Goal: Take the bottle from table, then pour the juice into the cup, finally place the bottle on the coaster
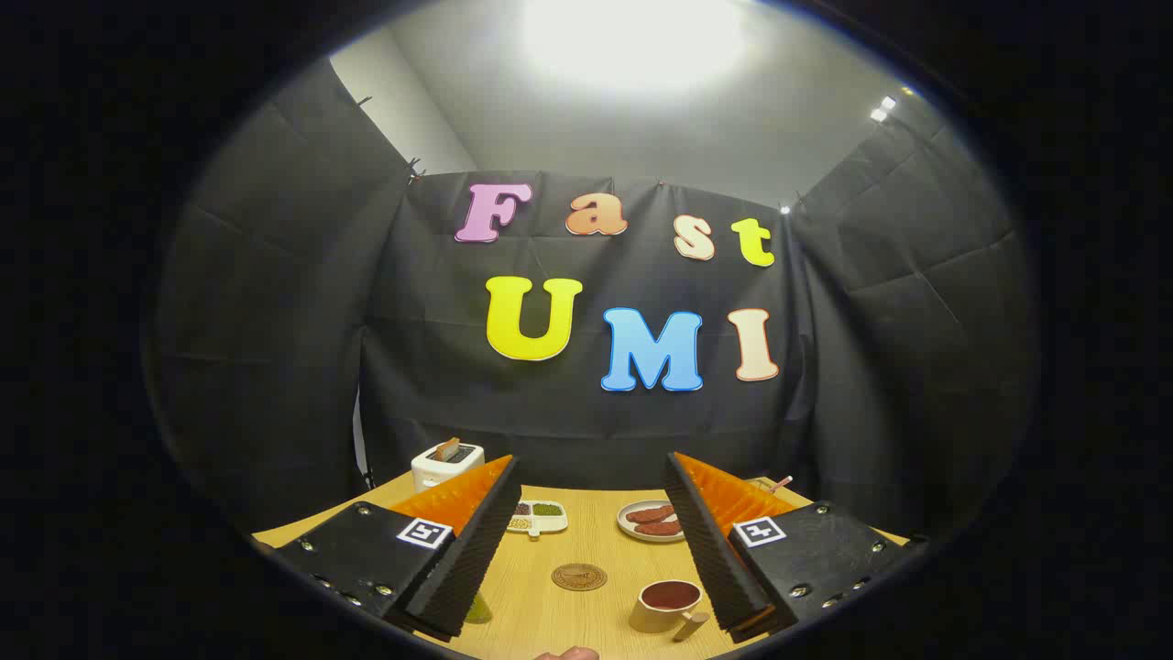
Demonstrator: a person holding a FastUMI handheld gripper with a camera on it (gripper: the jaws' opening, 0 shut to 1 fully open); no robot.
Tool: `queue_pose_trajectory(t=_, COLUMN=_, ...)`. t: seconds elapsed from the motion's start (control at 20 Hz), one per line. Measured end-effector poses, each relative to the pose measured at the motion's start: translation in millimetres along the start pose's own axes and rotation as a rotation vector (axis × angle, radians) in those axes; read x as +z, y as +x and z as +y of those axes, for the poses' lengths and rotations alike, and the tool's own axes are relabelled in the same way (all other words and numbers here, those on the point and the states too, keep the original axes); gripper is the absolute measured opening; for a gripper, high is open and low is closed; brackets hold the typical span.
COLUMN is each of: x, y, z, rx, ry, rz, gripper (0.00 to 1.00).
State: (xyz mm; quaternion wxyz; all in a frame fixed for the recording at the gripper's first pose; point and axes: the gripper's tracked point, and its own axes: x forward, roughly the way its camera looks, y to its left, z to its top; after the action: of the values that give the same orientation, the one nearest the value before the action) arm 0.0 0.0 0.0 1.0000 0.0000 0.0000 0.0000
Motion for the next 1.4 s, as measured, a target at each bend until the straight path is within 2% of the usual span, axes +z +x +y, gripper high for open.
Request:
queue_pose_trajectory(t=1.05, x=-0.4, y=4.1, z=1.4, rx=-0.033, ry=0.011, rz=-0.019, gripper=0.96)
queue_pose_trajectory(t=1.4, x=-29.4, y=5.8, z=29.5, rx=-0.007, ry=0.043, rz=0.002, gripper=0.96)
